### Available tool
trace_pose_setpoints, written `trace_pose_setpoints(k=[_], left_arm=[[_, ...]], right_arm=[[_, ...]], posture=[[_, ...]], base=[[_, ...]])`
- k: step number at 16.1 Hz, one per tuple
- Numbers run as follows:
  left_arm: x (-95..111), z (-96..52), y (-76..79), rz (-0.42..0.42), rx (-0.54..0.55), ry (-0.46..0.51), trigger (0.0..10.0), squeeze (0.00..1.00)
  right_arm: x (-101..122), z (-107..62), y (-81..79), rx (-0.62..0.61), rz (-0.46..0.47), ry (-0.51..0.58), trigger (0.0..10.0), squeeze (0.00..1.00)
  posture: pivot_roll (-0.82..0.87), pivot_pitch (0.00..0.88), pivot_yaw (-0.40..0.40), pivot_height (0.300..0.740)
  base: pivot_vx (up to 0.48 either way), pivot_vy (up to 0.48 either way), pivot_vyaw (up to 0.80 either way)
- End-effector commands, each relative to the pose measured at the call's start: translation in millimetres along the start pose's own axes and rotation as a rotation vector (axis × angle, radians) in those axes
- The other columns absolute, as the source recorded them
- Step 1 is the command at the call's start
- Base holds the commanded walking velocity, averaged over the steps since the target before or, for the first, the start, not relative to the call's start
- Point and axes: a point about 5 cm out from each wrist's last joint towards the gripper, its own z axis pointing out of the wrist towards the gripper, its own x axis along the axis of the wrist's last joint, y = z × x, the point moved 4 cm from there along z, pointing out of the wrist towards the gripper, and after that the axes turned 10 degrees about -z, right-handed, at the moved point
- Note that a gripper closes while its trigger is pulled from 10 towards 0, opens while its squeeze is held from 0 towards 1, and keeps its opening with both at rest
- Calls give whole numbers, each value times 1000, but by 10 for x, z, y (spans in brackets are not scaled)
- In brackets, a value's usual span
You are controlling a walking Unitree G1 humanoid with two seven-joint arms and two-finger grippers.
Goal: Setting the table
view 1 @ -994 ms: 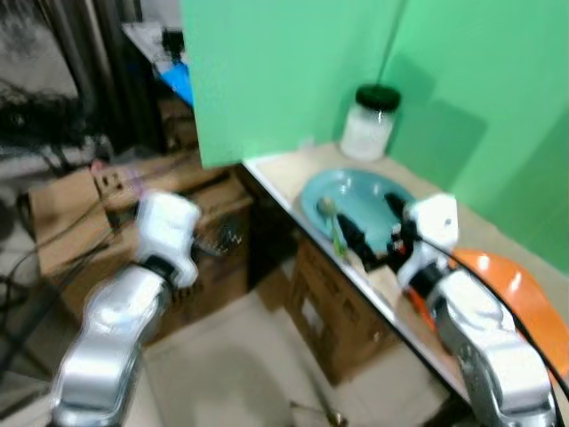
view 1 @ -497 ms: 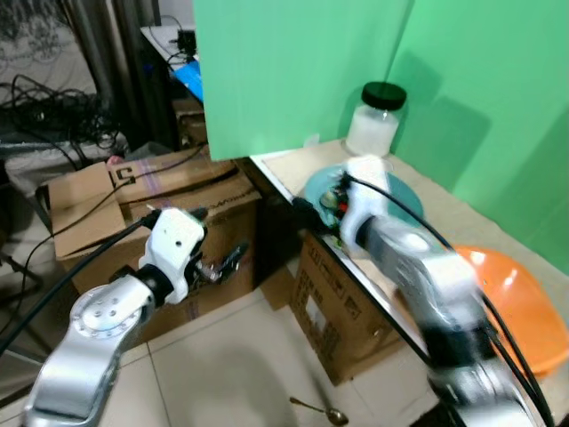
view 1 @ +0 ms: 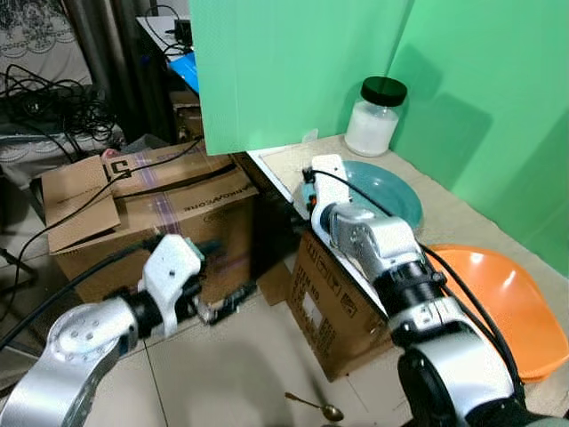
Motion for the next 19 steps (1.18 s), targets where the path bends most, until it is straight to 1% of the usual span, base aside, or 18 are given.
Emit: trace_pose_setpoints(k=[1, 3, 4, 5, 6, 8, 9, 10, 12, 13, 14, 15, 16, 18, 19], left_arm=[[25, -8, 46, 2, -29, 0, 10000, 0], [31, -17, 46, 3, -29, -2, 10000, 0], [38, -21, 47, 5, -31, -2, 10000, 0], [38, -26, 49, 6, -32, -3, 10000, 0], [38, -29, 50, 6, -32, -4, 10000, 0], [39, -31, 57, 6, -37, -8, 10000, 0], [41, -30, 56, 7, -37, -8, 10000, 0], [44, -30, 51, 9, -37, -9, 10000, 0], [48, -40, 55, 10, -38, -12, 10000, 0], [49, -47, 52, 11, -37, -14, 10000, 0], [48, -52, 46, 10, -37, -16, 10000, 0], [48, -58, 40, 9, -37, -18, 10000, 0], [48, -61, 34, 10, -35, -18, 10000, 0], [50, -64, 22, 9, -36, -19, 10000, 0], [51, -60, 24, 9, -38, -18, 10000, 0]], right_arm=[[50, 24, 66, -35, 23, 15, 10000, 0], [72, 65, 131, -87, 51, 16, 10000, 0], [41, 80, 207, -132, 52, 0, 10000, 0], [18, 89, 255, -158, 71, -7, 10000, 0], [-1, 94, 266, -160, 86, -14, 10000, 0], [-123, 127, 299, -181, 149, -62, 4275, 0], [-142, 132, 298, -182, 163, -69, 4157, 0], [-191, 141, 301, -187, 197, -85, 4392, 0], [-241, 149, 304, -196, 236, -101, 4471, 0], [-269, 154, 297, -195, 272, -111, 4392, 0], [-294, 158, 286, -188, 313, -121, 4235, 0], [-307, 160, 291, -192, 347, -128, 3804, 0], [-314, 161, 286, -190, 366, -132, 3686, 0], [-302, 165, 272, -172, 413, -131, 2784, 0], [-291, 165, 266, -166, 422, -131, 3098, 0]], posture=[[53, 0, -102, 740], [57, 0, -104, 740], [60, 0, -107, 740], [61, 0, -106, 740], [62, 0, -106, 740], [63, 0, -105, 740], [63, 0, -105, 740], [63, 0, -105, 740], [71, 0, -104, 740], [72, 0, -102, 740], [73, 0, -103, 740], [74, 0, -104, 740], [74, 0, -104, 740], [75, 0, -104, 740], [75, 0, -103, 740]], base=[[0, 0, 0], [0, 0, 0], [0, 0, 0], [0, 0, 0], [0, 0, 0], [0, 0, 0], [0, 0, 0], [0, 0, 0], [0, 0, 0], [0, 0, 0], [0, 0, 0], [0, 0, 0], [0, 0, 0], [0, 0, 0], [0, 0, 0]])
